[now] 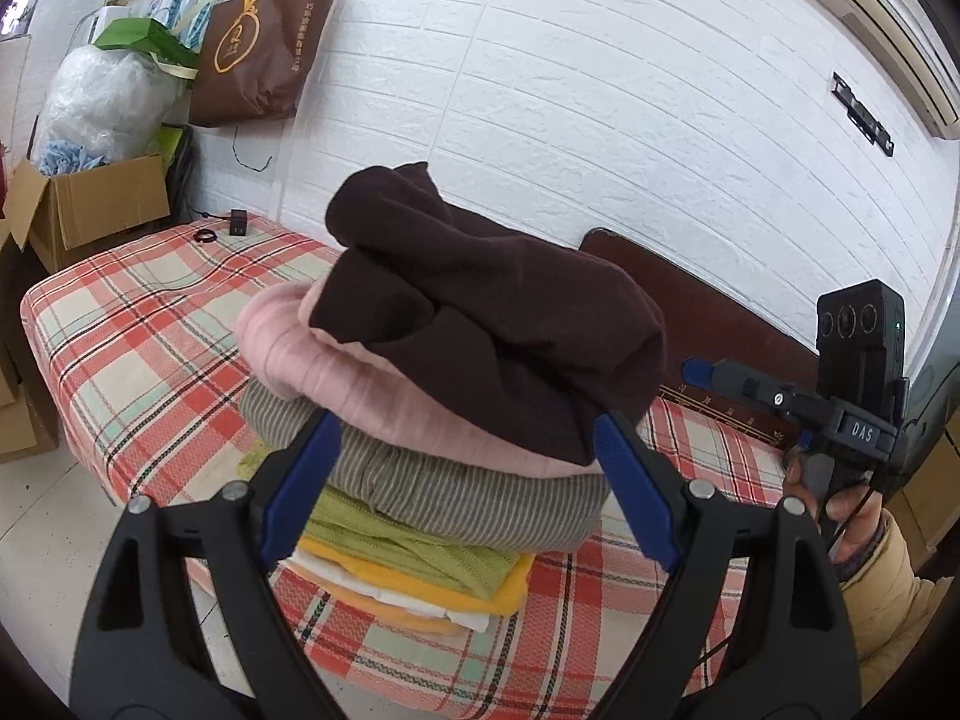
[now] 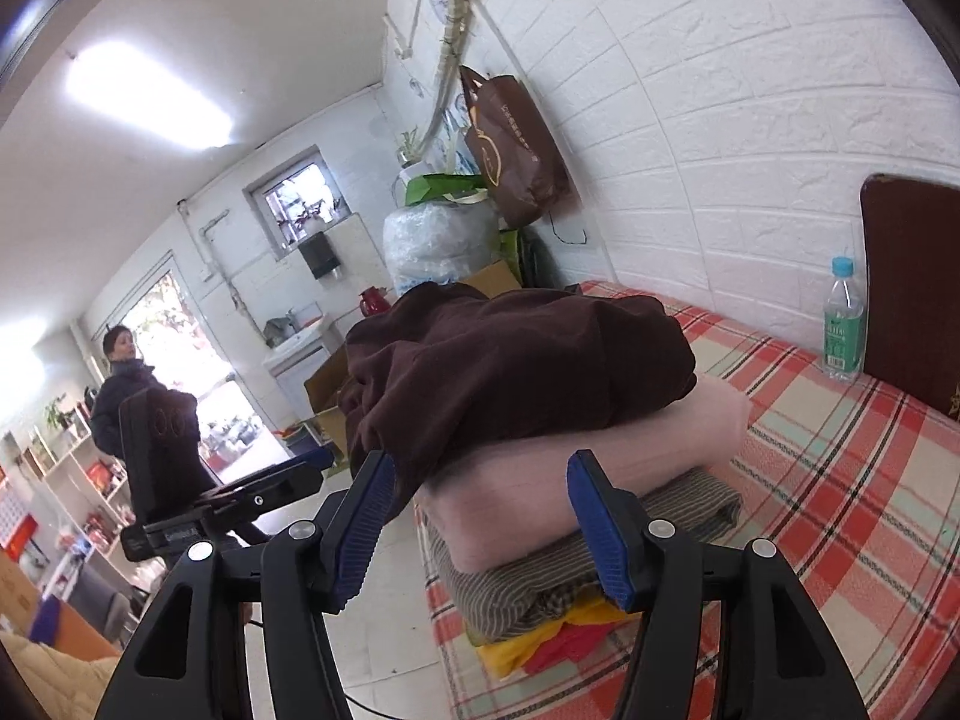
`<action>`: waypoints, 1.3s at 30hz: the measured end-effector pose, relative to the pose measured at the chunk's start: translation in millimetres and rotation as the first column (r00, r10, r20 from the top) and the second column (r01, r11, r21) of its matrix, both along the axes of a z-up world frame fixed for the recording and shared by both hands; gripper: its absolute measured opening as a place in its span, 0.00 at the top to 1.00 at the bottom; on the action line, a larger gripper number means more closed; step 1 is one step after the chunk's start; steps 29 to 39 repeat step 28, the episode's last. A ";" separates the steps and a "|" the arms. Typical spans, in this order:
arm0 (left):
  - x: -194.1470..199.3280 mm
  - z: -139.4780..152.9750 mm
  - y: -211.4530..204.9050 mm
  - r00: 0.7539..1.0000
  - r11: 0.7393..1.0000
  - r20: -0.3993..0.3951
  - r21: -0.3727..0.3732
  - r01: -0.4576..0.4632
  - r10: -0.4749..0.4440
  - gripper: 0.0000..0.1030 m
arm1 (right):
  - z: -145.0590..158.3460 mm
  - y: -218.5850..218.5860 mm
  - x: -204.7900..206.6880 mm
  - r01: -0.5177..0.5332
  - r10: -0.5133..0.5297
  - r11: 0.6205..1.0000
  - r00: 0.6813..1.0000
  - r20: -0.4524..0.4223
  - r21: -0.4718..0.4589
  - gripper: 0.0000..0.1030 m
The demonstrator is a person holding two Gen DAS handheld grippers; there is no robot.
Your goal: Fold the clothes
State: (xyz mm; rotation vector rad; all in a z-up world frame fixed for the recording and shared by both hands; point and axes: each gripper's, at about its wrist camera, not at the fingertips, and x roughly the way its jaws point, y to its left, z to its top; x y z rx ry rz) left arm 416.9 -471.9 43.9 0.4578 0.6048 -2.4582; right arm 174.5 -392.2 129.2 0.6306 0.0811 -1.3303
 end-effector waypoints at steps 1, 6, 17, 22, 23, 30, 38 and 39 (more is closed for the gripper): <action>-1.8 0.6 6.3 1.000 1.000 0.004 -0.011 0.008 -0.008 0.13 | -0.9 4.2 7.5 0.000 0.000 1.000 0.999 -0.038 -0.010 0.40; -16.8 -2.9 46.2 0.999 0.997 0.038 -0.071 0.019 -0.017 0.00 | -3.6 25.5 47.0 0.011 -0.024 0.998 0.978 -0.206 -0.066 0.20; -18.1 -4.8 75.7 1.000 0.996 0.000 -0.086 0.022 -0.023 0.00 | -7.0 47.6 53.7 0.031 -0.045 0.997 0.975 -0.218 -0.066 0.15; -25.7 8.8 96.8 0.999 0.984 0.018 -0.173 0.030 -0.027 0.02 | -7.1 49.8 48.6 0.048 -0.058 0.997 0.980 -0.190 -0.059 0.15; -27.0 10.1 97.9 1.000 0.984 0.019 -0.176 0.025 -0.022 0.02 | -6.8 50.5 47.4 0.052 -0.063 0.997 0.981 -0.184 -0.062 0.15; -31.5 6.5 92.8 0.996 0.988 0.076 -0.148 -0.033 0.044 0.01 | -6.2 51.1 44.6 0.060 -0.070 0.996 0.982 -0.178 -0.064 0.15; -31.5 6.5 92.8 0.996 0.988 0.076 -0.148 -0.033 0.044 0.01 | -6.2 51.1 44.6 0.060 -0.070 0.996 0.982 -0.178 -0.064 0.15; -31.5 6.5 92.8 0.996 0.988 0.076 -0.148 -0.033 0.044 0.01 | -6.2 51.1 44.6 0.060 -0.070 0.996 0.982 -0.178 -0.064 0.15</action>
